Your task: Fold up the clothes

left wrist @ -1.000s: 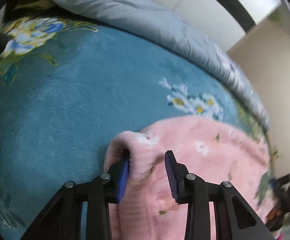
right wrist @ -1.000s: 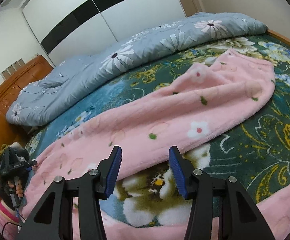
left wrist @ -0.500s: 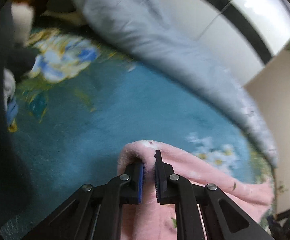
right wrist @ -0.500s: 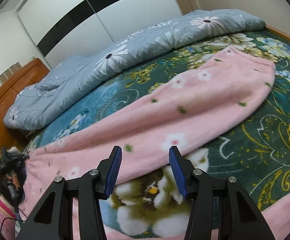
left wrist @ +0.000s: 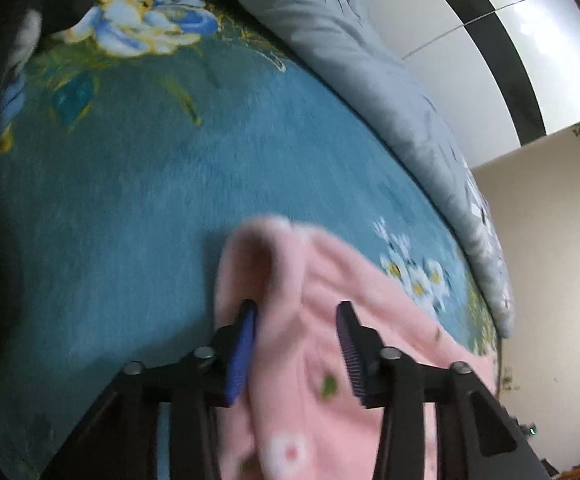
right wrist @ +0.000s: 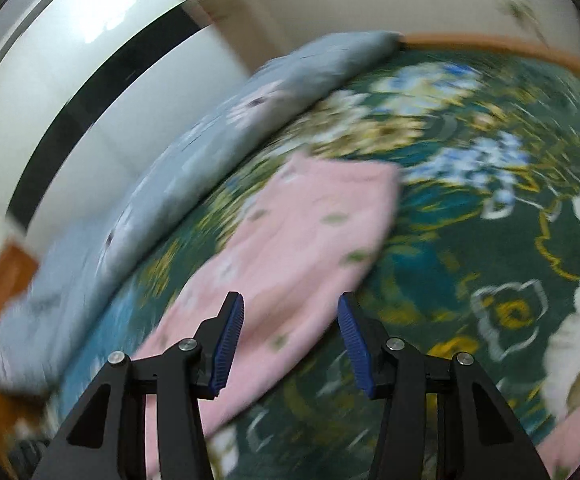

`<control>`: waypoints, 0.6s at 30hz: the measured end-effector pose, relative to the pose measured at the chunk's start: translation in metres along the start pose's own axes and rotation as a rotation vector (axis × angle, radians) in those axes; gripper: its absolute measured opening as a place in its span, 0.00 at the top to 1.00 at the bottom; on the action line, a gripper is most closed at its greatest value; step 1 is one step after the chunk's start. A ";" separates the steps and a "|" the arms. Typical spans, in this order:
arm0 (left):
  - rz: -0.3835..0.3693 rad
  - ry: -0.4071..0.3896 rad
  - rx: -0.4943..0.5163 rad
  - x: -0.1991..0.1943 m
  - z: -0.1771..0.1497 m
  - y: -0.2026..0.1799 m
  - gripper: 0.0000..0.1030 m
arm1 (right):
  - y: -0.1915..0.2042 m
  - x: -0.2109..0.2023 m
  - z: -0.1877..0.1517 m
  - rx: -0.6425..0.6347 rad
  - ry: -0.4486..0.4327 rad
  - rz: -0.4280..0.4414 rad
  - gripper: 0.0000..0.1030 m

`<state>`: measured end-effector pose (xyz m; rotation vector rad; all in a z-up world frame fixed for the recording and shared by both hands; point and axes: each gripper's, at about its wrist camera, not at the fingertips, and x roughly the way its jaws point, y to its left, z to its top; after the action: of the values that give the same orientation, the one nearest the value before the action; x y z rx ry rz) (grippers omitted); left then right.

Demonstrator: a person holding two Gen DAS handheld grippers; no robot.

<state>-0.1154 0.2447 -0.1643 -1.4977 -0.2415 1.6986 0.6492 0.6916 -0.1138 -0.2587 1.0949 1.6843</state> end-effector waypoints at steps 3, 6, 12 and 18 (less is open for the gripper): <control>0.035 -0.025 0.032 -0.020 -0.017 -0.003 0.45 | -0.028 0.014 0.022 0.101 -0.026 -0.042 0.51; 0.021 -0.036 0.007 -0.032 -0.029 0.004 0.45 | -0.043 0.030 0.033 0.176 -0.027 -0.025 0.51; 0.027 -0.062 -0.014 -0.053 -0.051 0.011 0.45 | -0.043 0.067 0.044 0.246 -0.012 0.028 0.51; 0.057 -0.060 0.017 -0.061 -0.063 0.009 0.45 | -0.044 0.051 0.055 0.160 -0.116 0.017 0.95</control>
<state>-0.0674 0.1742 -0.1425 -1.4550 -0.2170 1.7878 0.6841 0.7675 -0.1393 -0.0494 1.1399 1.5964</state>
